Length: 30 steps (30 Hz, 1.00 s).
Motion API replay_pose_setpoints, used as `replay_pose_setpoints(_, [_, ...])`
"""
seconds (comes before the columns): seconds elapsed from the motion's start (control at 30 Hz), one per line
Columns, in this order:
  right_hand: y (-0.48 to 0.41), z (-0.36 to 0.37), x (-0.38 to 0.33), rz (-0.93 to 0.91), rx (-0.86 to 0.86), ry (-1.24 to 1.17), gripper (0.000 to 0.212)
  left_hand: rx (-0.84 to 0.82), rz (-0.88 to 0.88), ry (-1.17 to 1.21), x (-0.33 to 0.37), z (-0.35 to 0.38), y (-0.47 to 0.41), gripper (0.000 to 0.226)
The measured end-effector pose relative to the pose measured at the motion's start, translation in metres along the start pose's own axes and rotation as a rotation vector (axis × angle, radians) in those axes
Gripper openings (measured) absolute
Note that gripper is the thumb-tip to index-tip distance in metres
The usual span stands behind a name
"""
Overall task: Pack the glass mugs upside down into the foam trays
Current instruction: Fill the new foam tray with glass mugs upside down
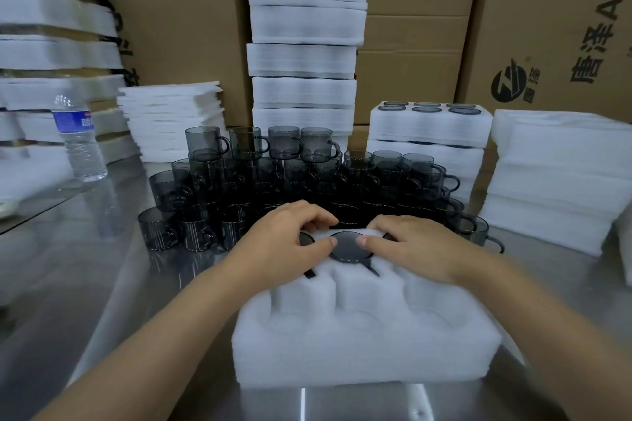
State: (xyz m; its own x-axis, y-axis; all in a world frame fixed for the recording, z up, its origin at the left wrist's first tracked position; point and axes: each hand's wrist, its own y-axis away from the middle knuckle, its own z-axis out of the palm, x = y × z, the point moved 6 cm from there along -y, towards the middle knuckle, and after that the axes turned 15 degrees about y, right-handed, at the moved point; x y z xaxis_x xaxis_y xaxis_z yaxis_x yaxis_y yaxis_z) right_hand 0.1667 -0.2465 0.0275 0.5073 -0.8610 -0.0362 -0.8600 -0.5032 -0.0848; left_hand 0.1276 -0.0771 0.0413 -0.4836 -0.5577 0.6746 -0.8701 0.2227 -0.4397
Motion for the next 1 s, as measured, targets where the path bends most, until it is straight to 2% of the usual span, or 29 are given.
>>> replay_pose_setpoints(0.37, [0.001, -0.003, 0.004, 0.014, 0.107, -0.137, 0.034, -0.014, -0.018, 0.011, -0.002, 0.000, 0.000, 0.016])
replay_pose_setpoints(0.73, [0.002, -0.006, 0.002, 0.012, 0.121, -0.074, 0.032, -0.035, -0.029, -0.002, -0.001, 0.001, 0.000, 0.014])
replay_pose_setpoints(0.93, [-0.015, -0.040, -0.008, 0.010, 0.352, 0.027, 0.040, -0.029, 0.004, -0.022, 0.000, 0.001, -0.001, 0.014])
replay_pose_setpoints(1.0, [-0.032, -0.055, -0.007, 0.026, 0.413, 0.018, 0.035, -0.033, 0.015, -0.025, 0.001, 0.001, -0.001, 0.012])
